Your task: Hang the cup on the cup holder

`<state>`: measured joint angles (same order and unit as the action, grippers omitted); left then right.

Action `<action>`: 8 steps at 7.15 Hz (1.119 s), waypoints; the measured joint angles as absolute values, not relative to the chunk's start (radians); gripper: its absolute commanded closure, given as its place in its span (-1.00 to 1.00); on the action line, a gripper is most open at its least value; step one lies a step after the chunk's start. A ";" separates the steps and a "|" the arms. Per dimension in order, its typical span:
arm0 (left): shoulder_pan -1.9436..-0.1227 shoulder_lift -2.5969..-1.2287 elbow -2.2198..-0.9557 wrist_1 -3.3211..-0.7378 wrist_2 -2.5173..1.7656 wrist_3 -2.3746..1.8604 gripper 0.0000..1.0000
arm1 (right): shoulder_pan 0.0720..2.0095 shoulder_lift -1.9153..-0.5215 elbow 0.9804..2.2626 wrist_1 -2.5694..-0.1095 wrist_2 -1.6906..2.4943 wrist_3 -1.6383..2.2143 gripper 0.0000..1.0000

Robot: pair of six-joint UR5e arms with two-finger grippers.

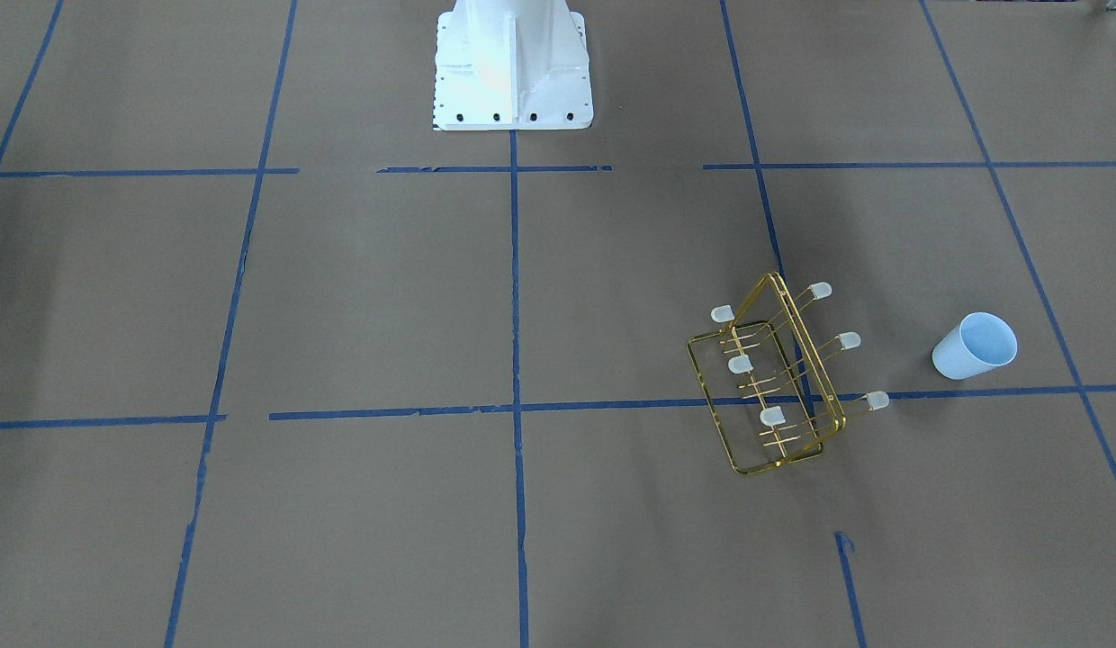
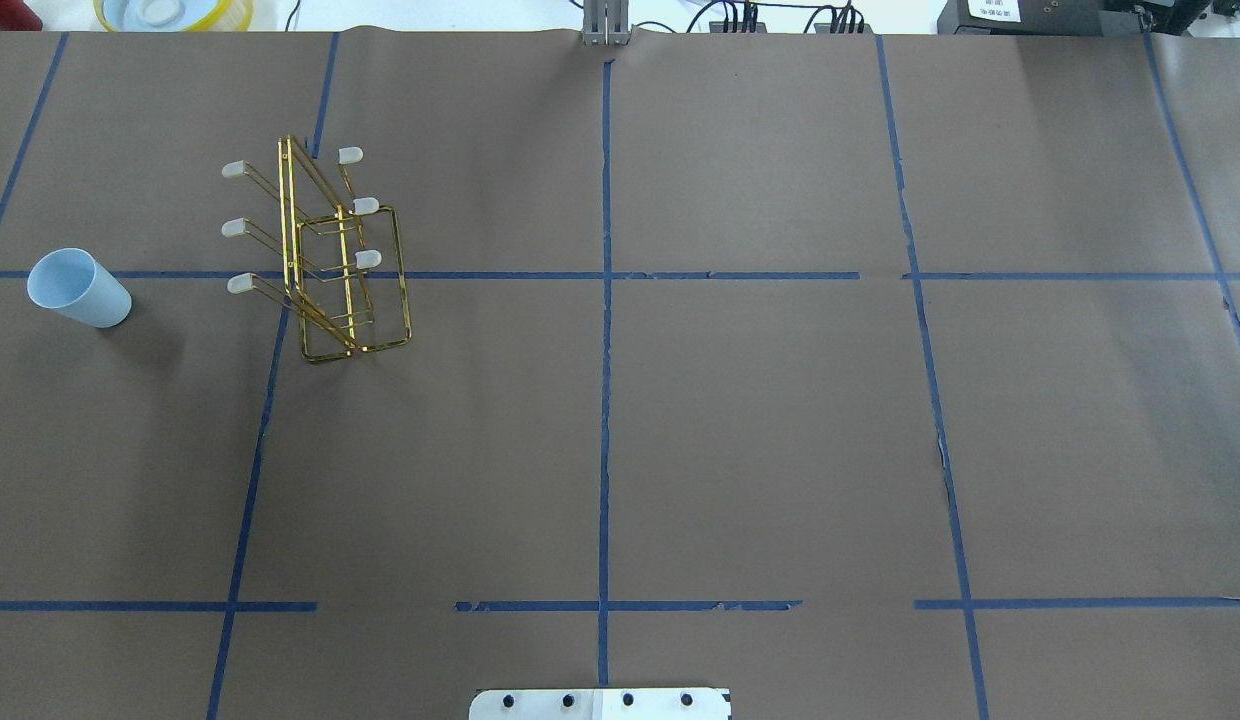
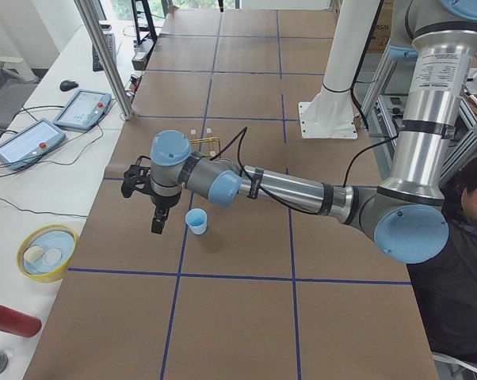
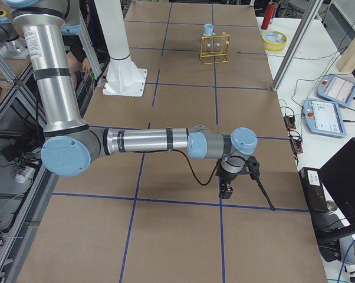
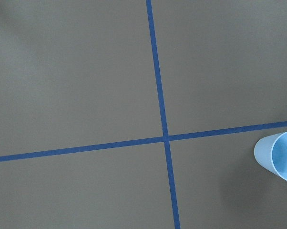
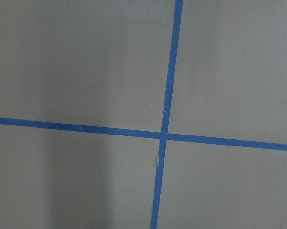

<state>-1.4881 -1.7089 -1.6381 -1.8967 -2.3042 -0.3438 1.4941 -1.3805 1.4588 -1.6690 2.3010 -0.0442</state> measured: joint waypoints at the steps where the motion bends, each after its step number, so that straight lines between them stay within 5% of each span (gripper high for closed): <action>1: -1.444 -1.705 -1.652 -1.965 -2.258 -0.417 -1.00 | 1.494 -1.381 1.459 -1.669 2.301 -0.044 -1.00; 8: -0.965 -1.477 -1.861 -2.471 -1.604 -1.064 -1.00 | 1.494 -1.381 1.459 -1.669 2.301 -0.045 -1.00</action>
<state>-0.9646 -1.4770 -1.8606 -2.4710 -1.6037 -1.0639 1.4939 -1.3806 1.4588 -1.6690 2.3010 -0.0445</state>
